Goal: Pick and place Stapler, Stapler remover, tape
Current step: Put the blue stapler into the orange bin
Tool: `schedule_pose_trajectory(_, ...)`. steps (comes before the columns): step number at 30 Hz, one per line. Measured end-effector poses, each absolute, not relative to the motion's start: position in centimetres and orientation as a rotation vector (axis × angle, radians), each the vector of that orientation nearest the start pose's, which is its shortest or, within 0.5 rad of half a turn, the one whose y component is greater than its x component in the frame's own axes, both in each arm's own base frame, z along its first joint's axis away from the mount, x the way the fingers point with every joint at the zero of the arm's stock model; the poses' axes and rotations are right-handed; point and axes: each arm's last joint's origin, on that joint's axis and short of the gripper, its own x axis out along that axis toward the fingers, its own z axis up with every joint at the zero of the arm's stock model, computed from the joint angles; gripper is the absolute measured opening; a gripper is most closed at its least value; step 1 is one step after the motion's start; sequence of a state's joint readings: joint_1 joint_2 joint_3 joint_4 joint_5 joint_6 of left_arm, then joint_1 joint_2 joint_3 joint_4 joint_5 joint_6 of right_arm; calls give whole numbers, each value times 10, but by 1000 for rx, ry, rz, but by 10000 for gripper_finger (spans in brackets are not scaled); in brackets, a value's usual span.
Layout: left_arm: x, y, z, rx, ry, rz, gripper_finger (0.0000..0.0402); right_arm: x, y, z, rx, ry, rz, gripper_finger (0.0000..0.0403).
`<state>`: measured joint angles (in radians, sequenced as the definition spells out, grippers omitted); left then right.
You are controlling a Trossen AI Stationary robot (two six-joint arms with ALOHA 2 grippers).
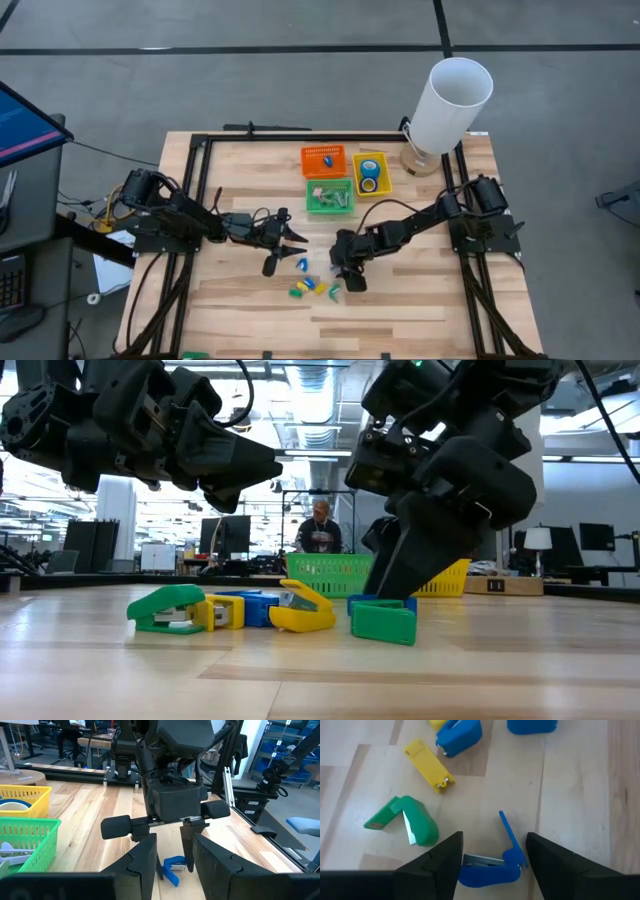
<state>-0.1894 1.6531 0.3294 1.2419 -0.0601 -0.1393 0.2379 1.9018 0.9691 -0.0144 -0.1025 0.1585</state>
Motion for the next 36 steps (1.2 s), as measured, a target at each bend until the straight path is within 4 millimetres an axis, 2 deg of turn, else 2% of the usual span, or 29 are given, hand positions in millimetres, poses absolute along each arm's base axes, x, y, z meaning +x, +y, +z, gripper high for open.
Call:
schedule_pose_trajectory(6,252,-46,136,-126,90,-123,118,345,82,113,67,989,211,175)
schedule_pose_trajectory(18,252,-46,136,-125,90,-123,118,346,69,111,79,1003,174,36)
schedule_pose_trajectory(22,252,-46,136,-125,90,-123,118,348,69,112,49,976,191,10)
schedule_pose_trajectory(25,252,-45,136,-125,90,-119,118,352,70,113,-9,908,222,15)
schedule_pose_trajectory(28,252,-43,136,-126,90,-111,118,359,70,119,-57,824,242,43)
schedule_pose_trajectory(32,252,-43,135,-125,93,-111,118,360,72,122,-124,832,230,104)
schedule_pose_trajectory(36,252,-43,135,-125,93,-111,118,359,75,124,-185,876,158,181)
